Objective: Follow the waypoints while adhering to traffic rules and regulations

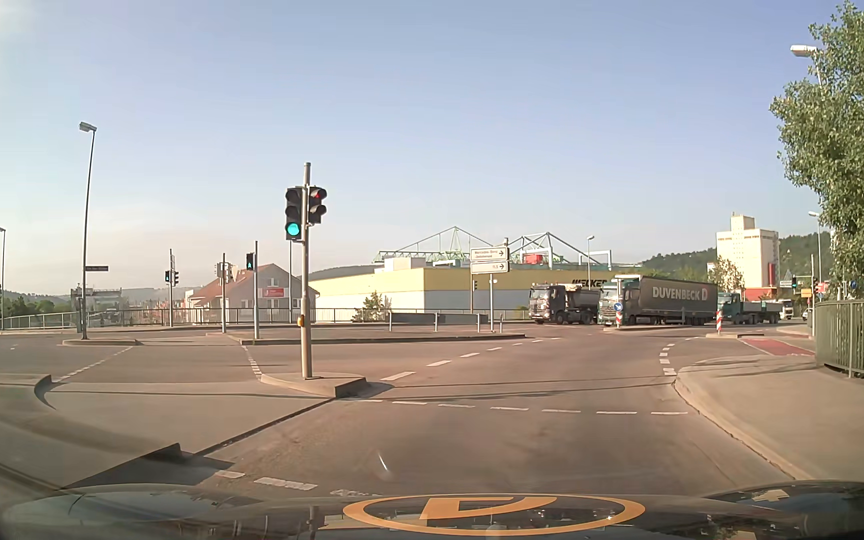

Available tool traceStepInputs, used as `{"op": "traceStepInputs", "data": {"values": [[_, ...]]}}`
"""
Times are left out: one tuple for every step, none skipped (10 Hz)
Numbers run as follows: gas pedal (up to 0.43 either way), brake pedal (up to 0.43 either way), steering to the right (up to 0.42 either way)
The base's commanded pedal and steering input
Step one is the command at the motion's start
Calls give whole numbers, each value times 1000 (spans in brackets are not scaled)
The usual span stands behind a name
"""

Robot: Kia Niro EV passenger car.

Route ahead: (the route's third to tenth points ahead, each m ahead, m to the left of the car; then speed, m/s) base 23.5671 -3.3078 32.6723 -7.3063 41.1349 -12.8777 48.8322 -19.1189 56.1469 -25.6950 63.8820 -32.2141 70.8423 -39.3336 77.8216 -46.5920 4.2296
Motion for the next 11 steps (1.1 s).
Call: {"op": "traceStepInputs", "data": {"values": [[539,0,80],[531,0,79],[500,0,79],[500,0,79],[500,0,79],[500,0,79],[500,0,79],[488,0,79],[488,0,79],[480,0,79],[469,0,79]]}}
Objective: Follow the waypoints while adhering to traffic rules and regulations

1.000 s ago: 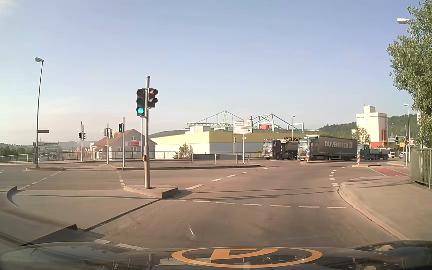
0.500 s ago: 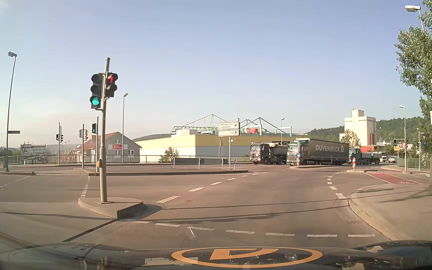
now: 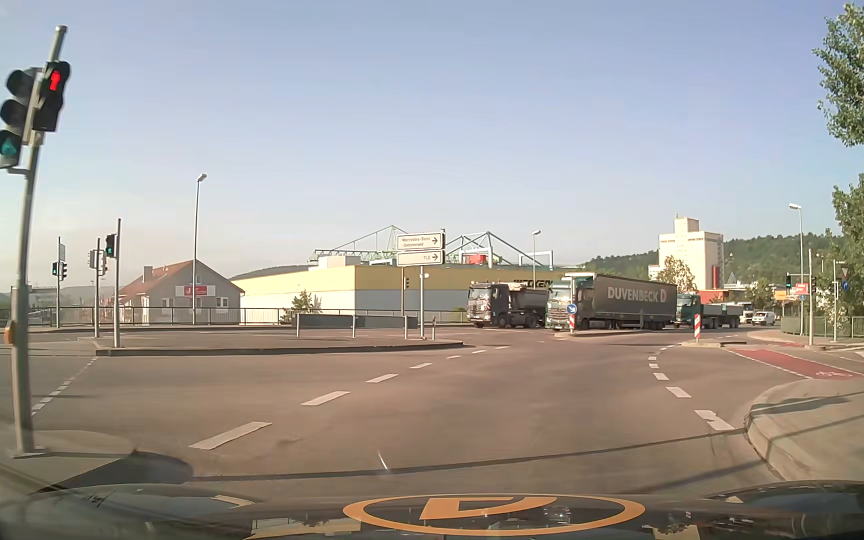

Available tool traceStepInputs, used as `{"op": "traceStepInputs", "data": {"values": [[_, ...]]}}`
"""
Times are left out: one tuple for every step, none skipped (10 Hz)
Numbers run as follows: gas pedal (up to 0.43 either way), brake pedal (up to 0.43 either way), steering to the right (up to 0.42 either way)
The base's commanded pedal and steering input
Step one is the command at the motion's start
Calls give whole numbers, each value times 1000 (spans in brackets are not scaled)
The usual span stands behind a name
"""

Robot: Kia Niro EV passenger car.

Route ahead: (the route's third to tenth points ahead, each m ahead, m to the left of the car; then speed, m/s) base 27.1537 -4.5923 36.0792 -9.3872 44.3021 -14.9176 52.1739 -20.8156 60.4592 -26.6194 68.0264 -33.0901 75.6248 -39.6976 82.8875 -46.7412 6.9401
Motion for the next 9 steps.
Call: {"op": "traceStepInputs", "data": {"values": [[449,0,79],[429,0,78],[421,0,78],[409,0,78],[390,0,78],[370,0,77],[370,0,75],[370,0,74],[350,0,74]]}}
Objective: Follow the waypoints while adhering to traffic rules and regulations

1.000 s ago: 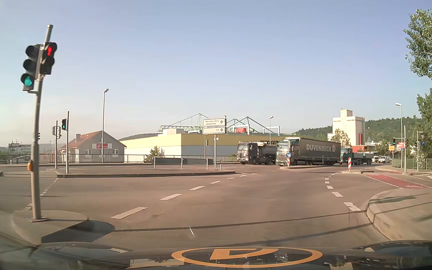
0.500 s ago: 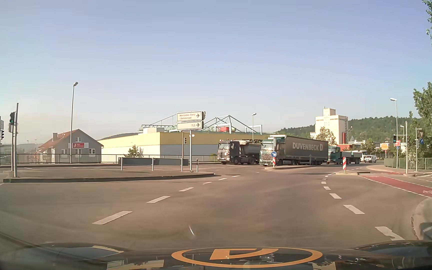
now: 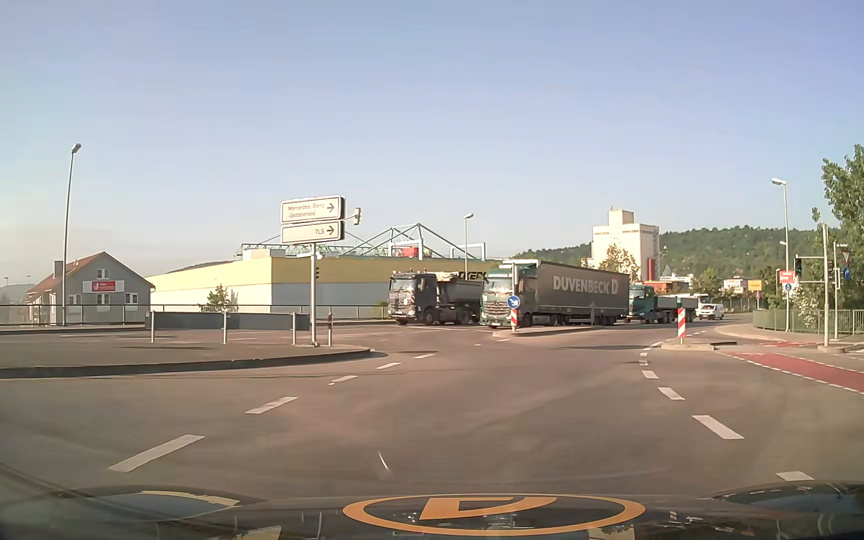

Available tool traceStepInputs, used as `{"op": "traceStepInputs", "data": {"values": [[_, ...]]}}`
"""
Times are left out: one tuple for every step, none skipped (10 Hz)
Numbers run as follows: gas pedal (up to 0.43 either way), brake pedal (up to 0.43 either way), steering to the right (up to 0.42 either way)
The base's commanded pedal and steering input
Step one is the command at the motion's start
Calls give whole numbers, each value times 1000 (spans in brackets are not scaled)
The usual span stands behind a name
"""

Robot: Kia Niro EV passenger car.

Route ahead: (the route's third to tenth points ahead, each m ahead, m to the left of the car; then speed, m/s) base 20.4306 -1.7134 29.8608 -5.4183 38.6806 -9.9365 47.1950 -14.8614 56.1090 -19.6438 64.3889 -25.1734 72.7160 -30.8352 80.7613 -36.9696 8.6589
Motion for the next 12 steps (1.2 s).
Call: {"op": "traceStepInputs", "data": {"values": [[350,0,74],[331,0,73],[311,0,71],[280,0,69],[280,0,69],[280,0,68],[268,0,68],[268,0,68],[268,0,67],[260,0,67],[248,0,67],[240,0,67]]}}
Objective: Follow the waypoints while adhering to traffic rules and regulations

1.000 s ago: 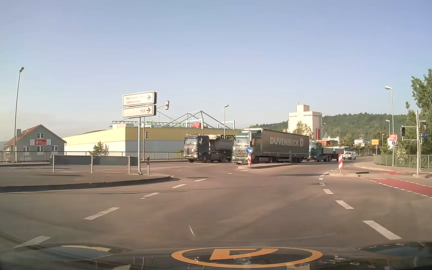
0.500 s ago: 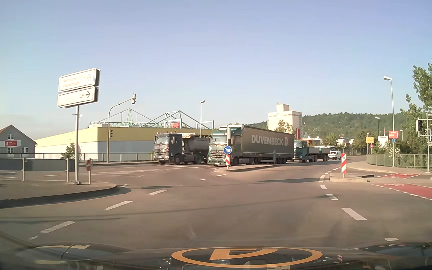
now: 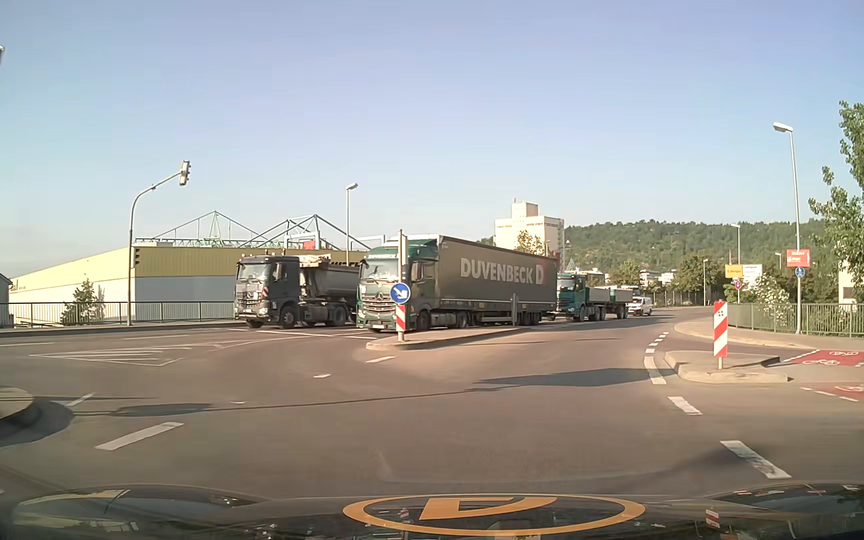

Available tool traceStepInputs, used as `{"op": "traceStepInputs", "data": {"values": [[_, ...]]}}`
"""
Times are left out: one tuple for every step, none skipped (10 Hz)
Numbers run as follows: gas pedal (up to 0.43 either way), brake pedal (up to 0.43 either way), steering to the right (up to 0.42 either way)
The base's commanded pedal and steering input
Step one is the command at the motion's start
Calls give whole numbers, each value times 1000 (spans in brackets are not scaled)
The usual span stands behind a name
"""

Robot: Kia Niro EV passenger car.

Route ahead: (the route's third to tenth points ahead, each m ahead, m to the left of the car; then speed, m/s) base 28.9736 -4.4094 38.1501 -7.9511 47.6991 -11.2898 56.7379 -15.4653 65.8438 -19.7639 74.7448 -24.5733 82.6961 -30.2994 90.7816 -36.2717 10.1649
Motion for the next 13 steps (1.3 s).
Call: {"op": "traceStepInputs", "data": {"values": [[220,0,67],[220,0,67],[209,0,67],[209,0,67],[209,0,67],[209,0,67],[209,0,67],[197,0,67],[197,0,67],[197,0,67],[189,0,67],[189,0,67],[189,0,67]]}}
